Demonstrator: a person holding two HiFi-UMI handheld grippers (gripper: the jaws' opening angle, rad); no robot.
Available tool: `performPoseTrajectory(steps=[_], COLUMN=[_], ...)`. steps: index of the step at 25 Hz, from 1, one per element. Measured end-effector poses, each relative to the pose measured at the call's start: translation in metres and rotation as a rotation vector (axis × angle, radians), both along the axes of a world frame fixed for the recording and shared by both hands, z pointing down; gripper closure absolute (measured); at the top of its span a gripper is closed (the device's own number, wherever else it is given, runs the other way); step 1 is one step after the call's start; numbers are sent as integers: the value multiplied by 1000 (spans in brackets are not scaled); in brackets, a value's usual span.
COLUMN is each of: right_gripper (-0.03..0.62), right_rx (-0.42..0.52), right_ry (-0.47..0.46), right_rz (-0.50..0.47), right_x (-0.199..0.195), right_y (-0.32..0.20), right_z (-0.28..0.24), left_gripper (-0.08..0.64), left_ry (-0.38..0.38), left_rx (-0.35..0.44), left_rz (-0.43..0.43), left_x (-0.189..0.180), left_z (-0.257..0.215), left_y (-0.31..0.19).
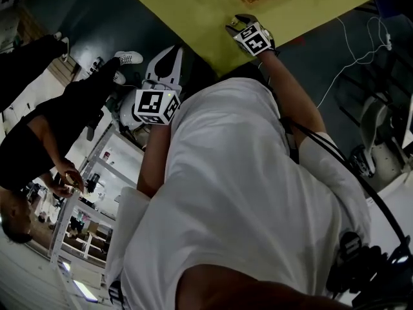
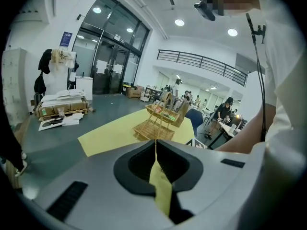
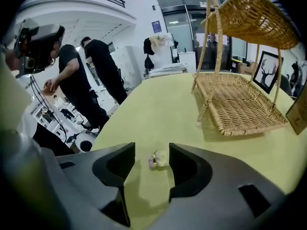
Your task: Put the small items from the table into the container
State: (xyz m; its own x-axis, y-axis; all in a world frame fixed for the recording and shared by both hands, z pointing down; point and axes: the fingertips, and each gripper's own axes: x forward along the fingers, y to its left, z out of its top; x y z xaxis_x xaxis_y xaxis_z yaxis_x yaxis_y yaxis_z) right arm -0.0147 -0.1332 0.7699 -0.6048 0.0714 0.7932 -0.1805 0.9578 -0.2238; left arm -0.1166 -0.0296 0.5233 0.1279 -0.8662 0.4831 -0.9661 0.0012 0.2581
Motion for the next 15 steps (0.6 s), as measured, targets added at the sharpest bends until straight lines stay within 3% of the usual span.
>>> performPoseTrajectory(steps=[9, 11, 15], right_gripper=[377, 428, 430], right_rx=[107, 120, 134], right_ry=[144, 157, 162], right_rz=[-27, -19, -33], right_x=[10, 11, 8], right_y=[-5, -9, -10], right_z=[31, 31, 24], left_gripper=[551, 551, 551], left_ry=[-2, 0, 2], left_rx=[-23, -25, -15], left_rz=[-44, -52, -54], left_x=[-6, -10, -18], left_z=[11, 11, 12], left_y=[17, 20, 21])
